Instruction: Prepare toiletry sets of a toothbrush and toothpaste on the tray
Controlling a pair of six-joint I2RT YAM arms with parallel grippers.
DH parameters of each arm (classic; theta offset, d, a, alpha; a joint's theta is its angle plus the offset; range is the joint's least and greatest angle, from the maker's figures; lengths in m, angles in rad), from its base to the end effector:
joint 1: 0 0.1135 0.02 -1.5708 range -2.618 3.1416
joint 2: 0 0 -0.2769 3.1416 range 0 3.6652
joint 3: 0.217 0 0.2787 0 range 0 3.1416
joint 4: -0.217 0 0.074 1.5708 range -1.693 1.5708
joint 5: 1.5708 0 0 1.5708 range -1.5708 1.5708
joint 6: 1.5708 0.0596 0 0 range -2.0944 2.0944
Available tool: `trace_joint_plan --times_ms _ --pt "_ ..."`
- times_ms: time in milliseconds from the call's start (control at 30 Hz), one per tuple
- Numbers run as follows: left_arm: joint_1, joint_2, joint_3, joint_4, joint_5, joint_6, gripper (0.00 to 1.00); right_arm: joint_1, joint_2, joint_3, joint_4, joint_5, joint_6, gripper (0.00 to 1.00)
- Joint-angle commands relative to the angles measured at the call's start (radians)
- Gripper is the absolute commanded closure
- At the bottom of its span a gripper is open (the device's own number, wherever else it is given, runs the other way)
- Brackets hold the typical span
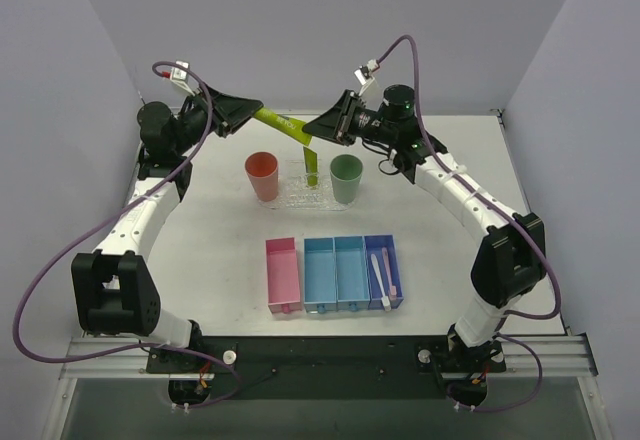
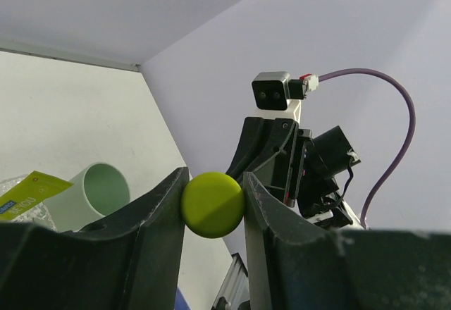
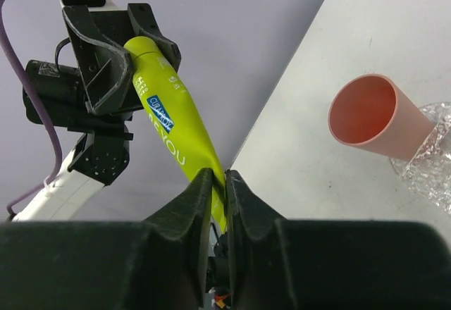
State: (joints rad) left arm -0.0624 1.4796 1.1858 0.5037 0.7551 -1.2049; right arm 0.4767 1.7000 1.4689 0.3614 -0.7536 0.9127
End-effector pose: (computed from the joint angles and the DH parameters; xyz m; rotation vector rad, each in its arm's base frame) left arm 0.3842 -0.0649 0.3923 -0.1863 1.6031 -1.5234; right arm 0.3818 0.2431 0.3994 -0.3505 1.6805 1.6174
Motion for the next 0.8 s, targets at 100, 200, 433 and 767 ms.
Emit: trace_joint_plan --times_ms 100,200,433,767 --pt "-0.001 0.005 0.028 0.079 0.015 -0.004 1.00 -0.007 0.015 0.079 0.117 -0.079 0.023 1.00" --pt "0.001 0.002 0.032 0.049 0.023 0.022 1.00 -0.016 -0.002 0.070 0.116 -0.089 0.000 1.00" --pt "0.001 -0.005 0.060 -0.077 0.039 0.129 0.57 -0.032 -0.048 0.097 -0.070 -0.144 -0.135 1.00" --pt "0.041 -0.033 0.222 -0.565 -0.014 0.539 0.36 -0.047 -0.190 0.041 -0.412 -0.196 -0.311 1.00"
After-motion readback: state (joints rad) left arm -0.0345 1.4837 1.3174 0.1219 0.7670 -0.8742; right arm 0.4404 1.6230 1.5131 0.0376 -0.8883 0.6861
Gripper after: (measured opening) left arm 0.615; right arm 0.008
